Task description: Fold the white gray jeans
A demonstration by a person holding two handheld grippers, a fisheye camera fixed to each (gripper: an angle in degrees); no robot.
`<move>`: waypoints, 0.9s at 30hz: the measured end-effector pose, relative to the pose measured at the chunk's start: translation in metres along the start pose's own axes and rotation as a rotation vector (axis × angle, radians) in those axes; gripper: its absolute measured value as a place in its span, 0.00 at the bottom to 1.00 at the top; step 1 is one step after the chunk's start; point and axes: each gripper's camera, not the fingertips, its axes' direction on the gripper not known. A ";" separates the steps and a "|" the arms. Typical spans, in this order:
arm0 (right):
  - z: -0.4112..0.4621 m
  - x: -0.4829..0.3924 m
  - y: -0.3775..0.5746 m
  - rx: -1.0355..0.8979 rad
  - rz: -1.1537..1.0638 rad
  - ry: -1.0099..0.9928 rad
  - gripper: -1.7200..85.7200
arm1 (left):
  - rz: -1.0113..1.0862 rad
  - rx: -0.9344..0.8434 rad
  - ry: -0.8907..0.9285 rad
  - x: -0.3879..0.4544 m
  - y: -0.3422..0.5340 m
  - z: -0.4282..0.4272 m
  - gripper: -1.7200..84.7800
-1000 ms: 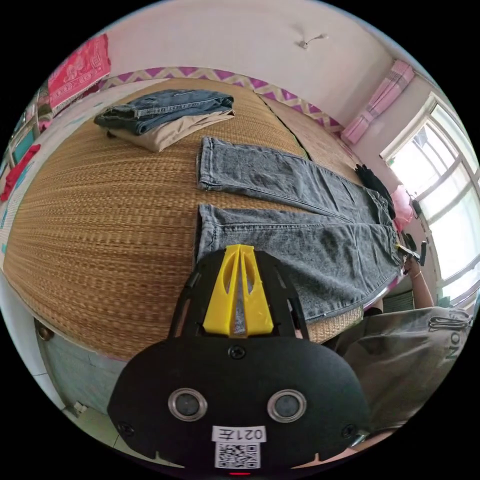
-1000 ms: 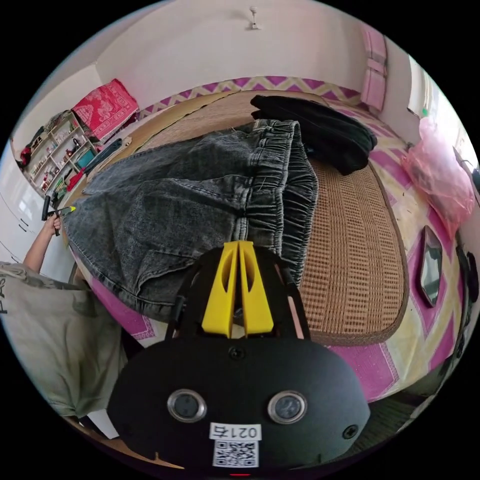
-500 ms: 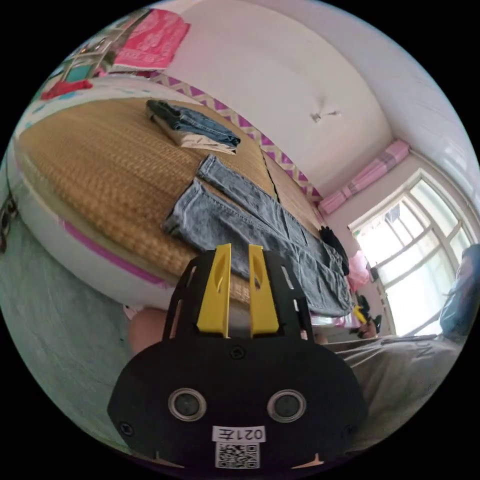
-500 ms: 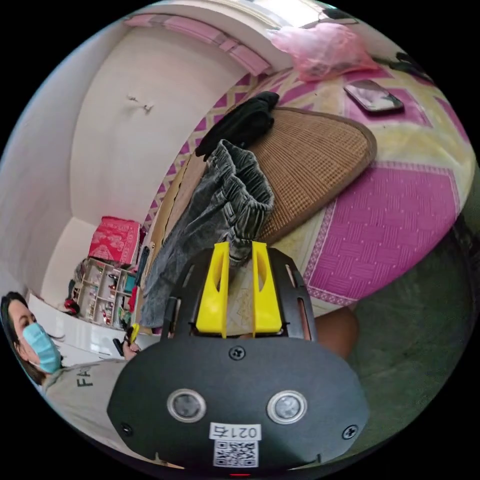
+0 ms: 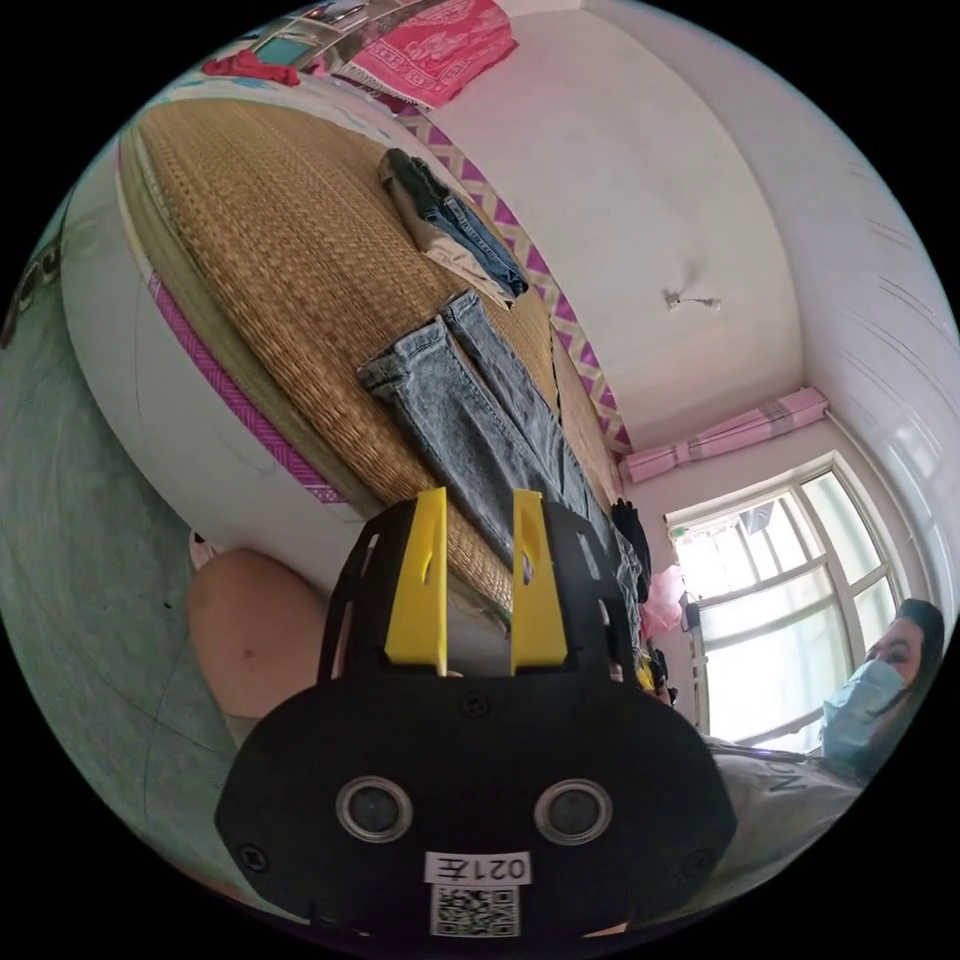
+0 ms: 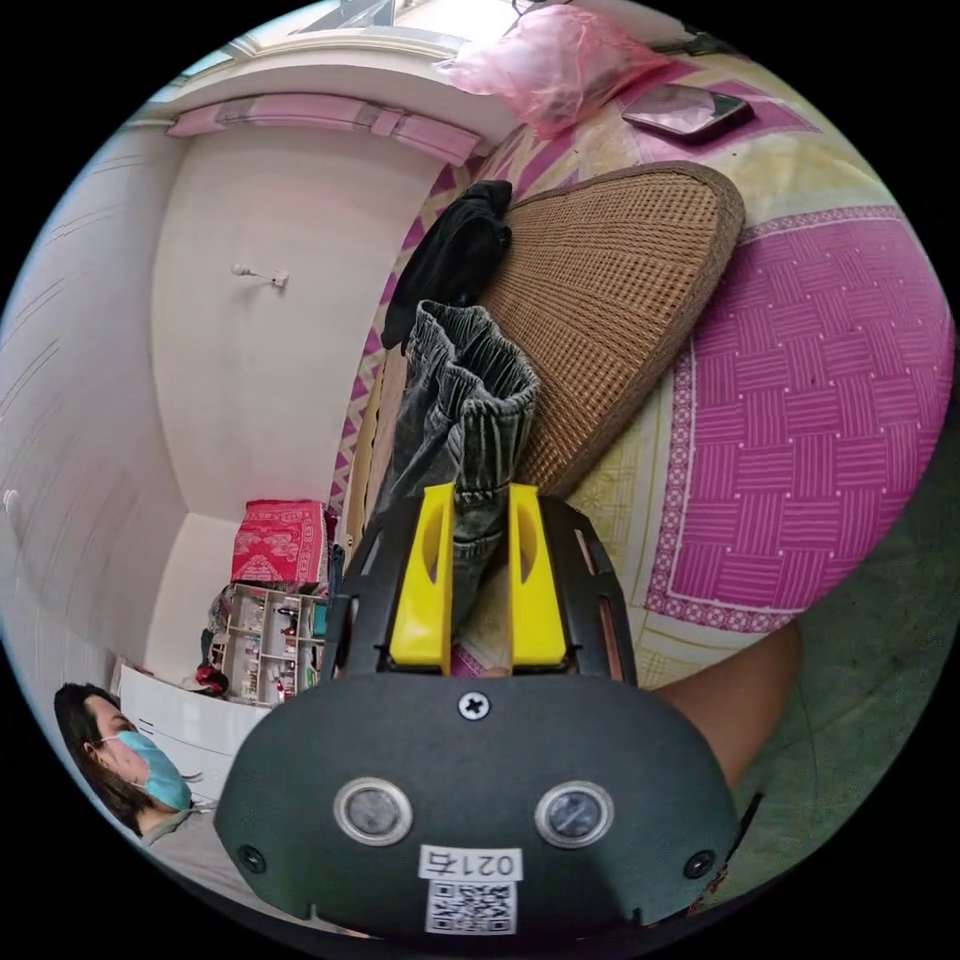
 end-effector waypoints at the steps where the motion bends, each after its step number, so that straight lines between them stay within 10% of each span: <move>1: -0.001 0.003 0.003 0.000 0.004 -0.004 0.12 | -0.020 0.004 0.013 -0.004 0.002 -0.001 0.14; 27: 0.013 0.001 0.003 -0.103 0.006 -0.115 0.03 | 0.070 -0.038 -0.086 0.013 0.016 0.051 0.01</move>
